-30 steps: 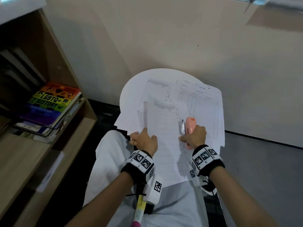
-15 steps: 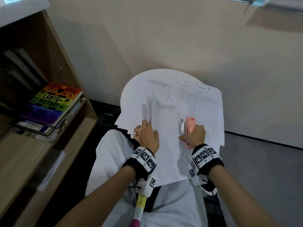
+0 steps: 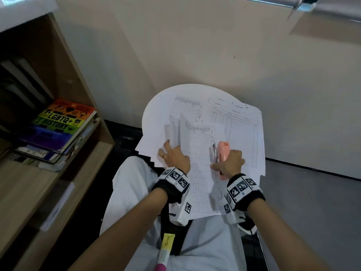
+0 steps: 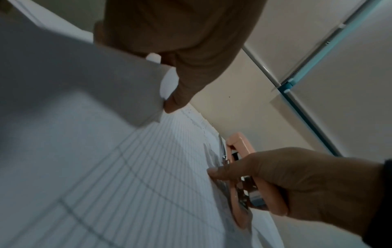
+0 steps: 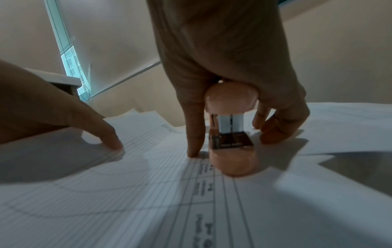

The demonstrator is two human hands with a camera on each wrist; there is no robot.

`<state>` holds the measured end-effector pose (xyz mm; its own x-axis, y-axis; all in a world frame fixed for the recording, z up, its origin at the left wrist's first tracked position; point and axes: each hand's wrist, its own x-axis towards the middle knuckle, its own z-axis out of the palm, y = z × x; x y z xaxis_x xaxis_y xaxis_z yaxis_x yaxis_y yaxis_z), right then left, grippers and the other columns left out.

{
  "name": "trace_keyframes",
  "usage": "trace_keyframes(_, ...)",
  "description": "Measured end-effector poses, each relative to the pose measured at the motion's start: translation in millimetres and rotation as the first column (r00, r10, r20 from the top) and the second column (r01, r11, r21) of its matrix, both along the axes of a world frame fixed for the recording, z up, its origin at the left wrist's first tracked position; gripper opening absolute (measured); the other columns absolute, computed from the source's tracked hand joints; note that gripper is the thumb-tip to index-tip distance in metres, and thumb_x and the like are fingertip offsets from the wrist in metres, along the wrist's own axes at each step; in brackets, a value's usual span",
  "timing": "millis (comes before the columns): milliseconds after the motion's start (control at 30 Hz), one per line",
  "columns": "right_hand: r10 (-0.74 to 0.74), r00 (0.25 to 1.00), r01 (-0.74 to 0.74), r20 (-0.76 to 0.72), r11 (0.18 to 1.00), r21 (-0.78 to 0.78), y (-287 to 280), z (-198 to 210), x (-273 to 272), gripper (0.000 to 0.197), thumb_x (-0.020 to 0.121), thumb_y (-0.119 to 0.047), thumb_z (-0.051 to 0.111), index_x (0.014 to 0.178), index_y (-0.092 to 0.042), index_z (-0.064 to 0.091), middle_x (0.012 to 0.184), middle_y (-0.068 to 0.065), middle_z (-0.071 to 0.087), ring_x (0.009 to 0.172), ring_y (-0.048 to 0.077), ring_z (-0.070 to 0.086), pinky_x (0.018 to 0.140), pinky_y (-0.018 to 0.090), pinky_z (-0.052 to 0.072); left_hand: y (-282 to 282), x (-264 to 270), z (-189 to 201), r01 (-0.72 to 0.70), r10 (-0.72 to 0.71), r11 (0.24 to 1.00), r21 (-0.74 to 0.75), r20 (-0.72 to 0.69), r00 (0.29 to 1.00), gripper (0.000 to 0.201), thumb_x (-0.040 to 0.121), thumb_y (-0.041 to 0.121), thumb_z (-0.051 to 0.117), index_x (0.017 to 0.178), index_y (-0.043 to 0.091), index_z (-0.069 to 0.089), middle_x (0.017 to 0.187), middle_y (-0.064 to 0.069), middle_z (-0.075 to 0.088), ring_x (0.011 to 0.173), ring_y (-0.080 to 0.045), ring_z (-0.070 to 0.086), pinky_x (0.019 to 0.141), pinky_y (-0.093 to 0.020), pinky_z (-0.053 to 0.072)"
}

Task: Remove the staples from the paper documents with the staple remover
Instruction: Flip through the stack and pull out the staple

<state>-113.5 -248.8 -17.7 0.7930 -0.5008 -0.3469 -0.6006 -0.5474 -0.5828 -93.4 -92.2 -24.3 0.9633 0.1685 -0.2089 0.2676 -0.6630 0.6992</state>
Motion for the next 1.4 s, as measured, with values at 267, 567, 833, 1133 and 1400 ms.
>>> trace_keyframes(267,-0.007,1.000,0.006,0.010,0.999,0.043,1,3,-2,0.074,0.070,-0.009,0.084,0.128,0.003,0.040,0.138,0.009,0.032,0.124,0.030,0.031,0.061,0.020,0.038,13,19,12,-0.029,0.017,0.996,-0.089,-0.135,0.991,0.031,0.084,0.011,0.059,0.116,0.008,0.060,0.128,-0.012,0.048,0.118,-0.038,0.038,0.091,-0.036,0.036)
trace_keyframes(567,-0.041,0.999,0.040,0.003,0.996,0.073,2,5,-2,0.076,0.069,-0.010,0.085,0.128,-0.001,0.039,0.137,0.009,0.032,0.124,0.030,0.033,0.057,0.022,0.038,12,12,0,0.131,-0.141,0.979,0.157,0.054,0.989,0.020,0.086,0.012,0.056,0.101,0.016,0.069,0.131,-0.008,0.039,0.120,-0.036,0.041,0.104,-0.057,0.030)
trace_keyframes(833,-0.017,1.000,0.016,0.016,0.999,0.041,0,2,-1,0.074,0.069,-0.012,0.085,0.126,0.002,0.040,0.138,0.008,0.030,0.123,0.032,0.032,0.077,0.030,0.037,0,22,13,0.017,-0.016,1.000,0.011,-0.073,0.997,0.022,0.086,0.006,0.060,0.106,0.010,0.068,0.135,-0.010,0.030,0.118,-0.039,0.036,0.090,-0.042,0.042)
trace_keyframes(1133,-0.010,1.000,0.010,0.018,1.000,0.004,-3,-6,2,0.075,0.068,-0.015,0.086,0.126,0.002,0.042,0.138,0.006,0.031,0.122,0.031,0.032,0.072,0.031,0.039,11,27,9,0.029,-0.039,0.987,-0.157,-0.063,0.997,0.024,0.076,0.010,0.064,0.099,0.008,0.071,0.112,-0.017,0.061,0.097,-0.033,0.060,0.081,-0.041,0.052)
trace_keyframes(1400,-0.149,0.961,0.067,0.232,0.943,0.326,-25,-4,2,0.091,0.042,-0.051,0.092,0.109,-0.003,0.055,0.104,0.012,0.062,0.094,0.029,0.065,0.063,0.033,0.059,40,23,42,0.215,-0.114,0.841,-0.497,0.226,0.968,0.022,0.088,0.009,0.064,0.107,-0.001,0.066,0.100,-0.008,0.068,0.088,-0.019,0.064,0.074,-0.025,0.054)
